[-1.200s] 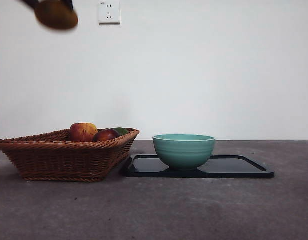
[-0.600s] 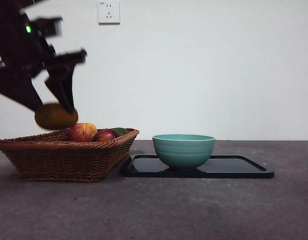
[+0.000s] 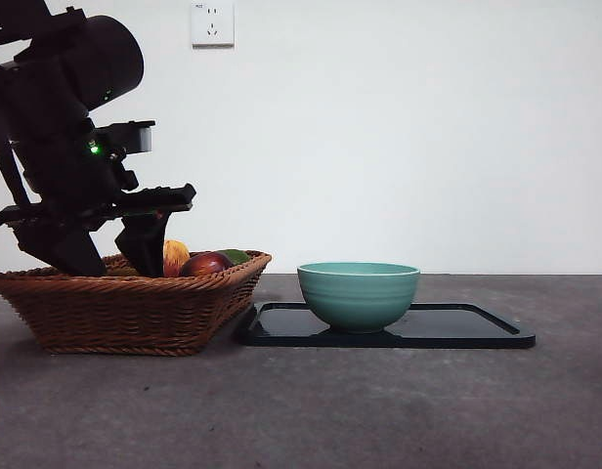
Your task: Pick up the wifruite, put it on the bowl, pick up the plate, put it on desk
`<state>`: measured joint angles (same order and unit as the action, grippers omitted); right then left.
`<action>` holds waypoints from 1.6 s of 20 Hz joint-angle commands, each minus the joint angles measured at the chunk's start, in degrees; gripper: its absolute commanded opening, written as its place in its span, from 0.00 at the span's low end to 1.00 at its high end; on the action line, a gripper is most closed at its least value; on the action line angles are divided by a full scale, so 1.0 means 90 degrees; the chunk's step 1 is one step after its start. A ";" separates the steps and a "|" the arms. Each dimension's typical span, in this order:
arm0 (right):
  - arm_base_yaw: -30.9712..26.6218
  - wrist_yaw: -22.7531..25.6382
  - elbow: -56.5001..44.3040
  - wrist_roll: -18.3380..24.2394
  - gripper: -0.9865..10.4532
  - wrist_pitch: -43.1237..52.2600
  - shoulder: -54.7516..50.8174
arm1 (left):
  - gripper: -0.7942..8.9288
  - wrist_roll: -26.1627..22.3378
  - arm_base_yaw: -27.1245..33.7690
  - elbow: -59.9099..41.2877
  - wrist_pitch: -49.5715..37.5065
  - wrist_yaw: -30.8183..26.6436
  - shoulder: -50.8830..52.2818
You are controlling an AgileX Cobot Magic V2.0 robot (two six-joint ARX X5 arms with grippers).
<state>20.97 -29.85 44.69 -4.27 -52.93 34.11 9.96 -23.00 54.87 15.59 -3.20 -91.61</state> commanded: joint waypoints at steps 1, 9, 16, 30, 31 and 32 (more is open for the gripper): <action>0.0036 -0.0017 0.0034 0.0049 0.28 0.0063 0.0019 | 0.44 -0.0032 -0.0058 0.0039 0.0007 -0.0027 -0.0131; 0.0036 -0.0017 0.0034 0.0029 0.28 0.0058 0.0017 | 0.44 -0.0034 -0.0083 0.0078 0.0085 -0.0024 0.0738; 0.0036 -0.0015 0.0034 0.0029 0.28 0.0063 0.0019 | 0.44 -0.0253 -0.0124 0.0078 0.1389 0.1348 0.3077; 0.0036 -0.0015 0.0034 0.0024 0.28 0.0061 0.0019 | 0.43 -0.1741 -0.0126 0.0075 0.4022 0.3752 0.4617; 0.0036 -0.0015 0.0034 0.0024 0.28 0.0061 0.0019 | 0.43 -0.1739 -0.0126 0.0075 0.3985 0.3752 0.4617; 0.0036 -0.0015 0.0034 0.0022 0.28 0.0061 0.0019 | 0.43 -0.1736 -0.0126 0.0075 0.3978 0.3752 0.4617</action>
<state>20.97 -29.85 44.69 -4.29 -52.93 34.11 -4.38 -23.88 54.87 52.01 30.22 -49.76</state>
